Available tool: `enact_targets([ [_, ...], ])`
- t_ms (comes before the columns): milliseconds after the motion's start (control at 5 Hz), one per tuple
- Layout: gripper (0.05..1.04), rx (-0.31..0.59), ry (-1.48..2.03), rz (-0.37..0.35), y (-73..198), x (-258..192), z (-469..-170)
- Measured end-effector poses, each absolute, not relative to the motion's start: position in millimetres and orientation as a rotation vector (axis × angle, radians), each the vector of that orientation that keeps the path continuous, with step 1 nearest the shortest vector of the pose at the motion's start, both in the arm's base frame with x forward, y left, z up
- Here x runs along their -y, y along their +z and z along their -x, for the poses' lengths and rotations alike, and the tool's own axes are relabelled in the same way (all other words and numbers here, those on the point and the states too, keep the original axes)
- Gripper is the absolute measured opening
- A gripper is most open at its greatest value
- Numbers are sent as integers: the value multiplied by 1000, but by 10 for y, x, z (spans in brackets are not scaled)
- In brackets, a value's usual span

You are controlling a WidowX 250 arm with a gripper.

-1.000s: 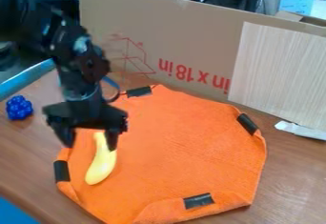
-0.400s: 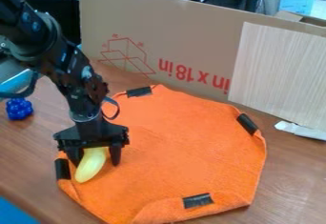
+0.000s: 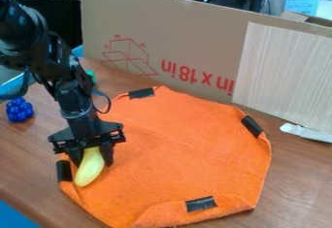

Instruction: Moved the banana from the top edge of the cloth to the left of the table

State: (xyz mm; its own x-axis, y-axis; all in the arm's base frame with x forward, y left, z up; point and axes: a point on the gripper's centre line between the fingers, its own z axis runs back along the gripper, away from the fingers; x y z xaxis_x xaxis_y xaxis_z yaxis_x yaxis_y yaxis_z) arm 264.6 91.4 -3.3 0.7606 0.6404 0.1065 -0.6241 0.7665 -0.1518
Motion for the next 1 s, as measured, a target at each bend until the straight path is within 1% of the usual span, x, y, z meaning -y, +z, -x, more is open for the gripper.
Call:
enact_targets([
  [200, 574, 166, 709, 166, 205, -892, -2707],
  [400, 574, 147, 728, 244, 406, -928, -2718],
  [600, 574, 181, 804, 234, 564, -1227, -2755],
  [800, 574, 193, 893, 195, 479, -1566, -2860],
  [1000, 574, 214, 936, 167, 477, -1820, -3027],
])
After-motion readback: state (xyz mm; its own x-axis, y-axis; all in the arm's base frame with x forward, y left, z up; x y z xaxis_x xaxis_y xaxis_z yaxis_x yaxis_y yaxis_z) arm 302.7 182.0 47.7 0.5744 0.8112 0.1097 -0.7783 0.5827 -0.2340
